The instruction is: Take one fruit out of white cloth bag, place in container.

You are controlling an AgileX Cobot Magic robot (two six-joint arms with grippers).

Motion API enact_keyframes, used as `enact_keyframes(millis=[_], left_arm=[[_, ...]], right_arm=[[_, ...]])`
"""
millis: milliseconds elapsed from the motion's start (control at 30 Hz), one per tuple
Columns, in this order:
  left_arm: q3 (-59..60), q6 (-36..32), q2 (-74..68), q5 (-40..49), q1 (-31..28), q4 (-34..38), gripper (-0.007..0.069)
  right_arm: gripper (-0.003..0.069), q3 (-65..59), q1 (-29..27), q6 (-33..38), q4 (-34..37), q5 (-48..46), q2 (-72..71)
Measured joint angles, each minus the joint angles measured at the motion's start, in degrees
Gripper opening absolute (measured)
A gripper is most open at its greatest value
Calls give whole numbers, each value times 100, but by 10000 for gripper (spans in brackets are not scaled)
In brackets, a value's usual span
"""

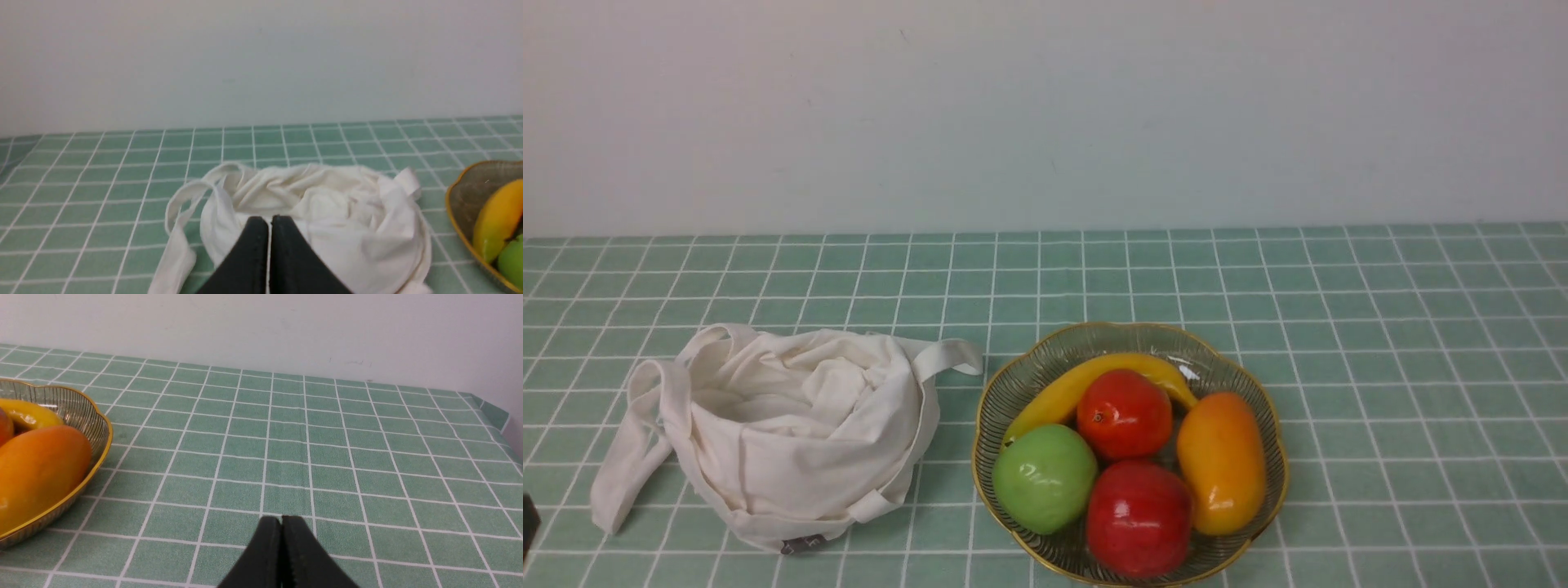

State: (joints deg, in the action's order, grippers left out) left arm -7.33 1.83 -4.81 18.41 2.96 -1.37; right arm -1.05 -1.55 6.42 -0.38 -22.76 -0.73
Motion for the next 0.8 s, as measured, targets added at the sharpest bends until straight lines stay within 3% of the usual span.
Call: enact_keyframes(millis=[200,800], left_arm=[[864,-46,542,193,-26,-20,-8],[891,-52,541,339,-39,-20,-8]], right_arm=[[-15,0,0,0,0,0,0],[-15,0,0,0,0,0,0]])
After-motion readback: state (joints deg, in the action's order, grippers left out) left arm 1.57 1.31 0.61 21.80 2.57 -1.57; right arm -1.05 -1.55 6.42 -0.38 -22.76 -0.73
